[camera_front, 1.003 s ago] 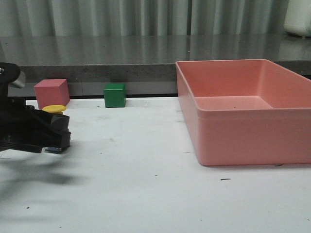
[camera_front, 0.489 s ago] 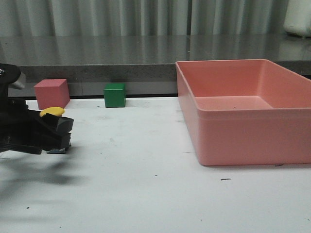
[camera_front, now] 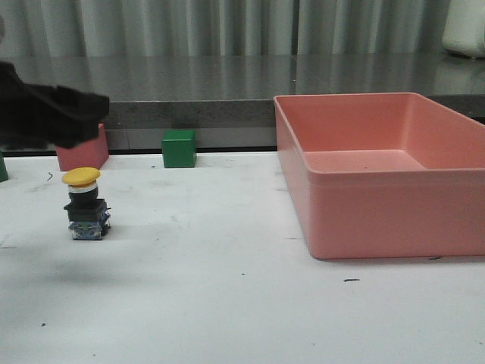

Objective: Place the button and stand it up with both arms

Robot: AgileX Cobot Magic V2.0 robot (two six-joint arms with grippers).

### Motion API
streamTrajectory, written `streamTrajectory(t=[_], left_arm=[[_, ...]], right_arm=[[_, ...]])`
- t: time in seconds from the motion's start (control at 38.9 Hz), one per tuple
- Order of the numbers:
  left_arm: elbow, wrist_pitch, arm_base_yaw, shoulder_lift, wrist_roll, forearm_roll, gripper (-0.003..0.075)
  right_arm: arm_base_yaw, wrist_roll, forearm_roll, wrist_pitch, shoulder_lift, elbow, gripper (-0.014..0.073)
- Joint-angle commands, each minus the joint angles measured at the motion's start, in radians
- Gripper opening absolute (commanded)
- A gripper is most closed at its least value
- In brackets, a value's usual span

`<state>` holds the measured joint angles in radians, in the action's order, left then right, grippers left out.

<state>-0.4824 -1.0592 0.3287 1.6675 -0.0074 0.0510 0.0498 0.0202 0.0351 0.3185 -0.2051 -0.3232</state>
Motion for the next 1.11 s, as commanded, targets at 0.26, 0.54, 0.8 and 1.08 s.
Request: streamTrajectory(t=[0.26,0.54,0.8,1.08], left_arm=[[-0.014,0.565,0.018,-0.530,-0.016,-0.005,0.0337],[-0.014,0.915,0.020,-0.853,-0.016,-0.005,0.0030],[-0.014,1.259,0.020,-1.146,-0.016,-0.066,-0.0020],[-0.014,1.484,0.020,-1.423,-0.016,-0.066,-0.0020]], right_arm=[[0.002,0.005,-0.010,-0.083,-0.007,-0.028,-0.0061],[0.002,0.005,-0.010,-0.083,-0.007,-0.028,-0.0061],[0.002,0.005,-0.010,-0.083,-0.007,-0.028,-0.0061],[0.002,0.005,-0.010,-0.083,-0.007,-0.028,-0.0061]])
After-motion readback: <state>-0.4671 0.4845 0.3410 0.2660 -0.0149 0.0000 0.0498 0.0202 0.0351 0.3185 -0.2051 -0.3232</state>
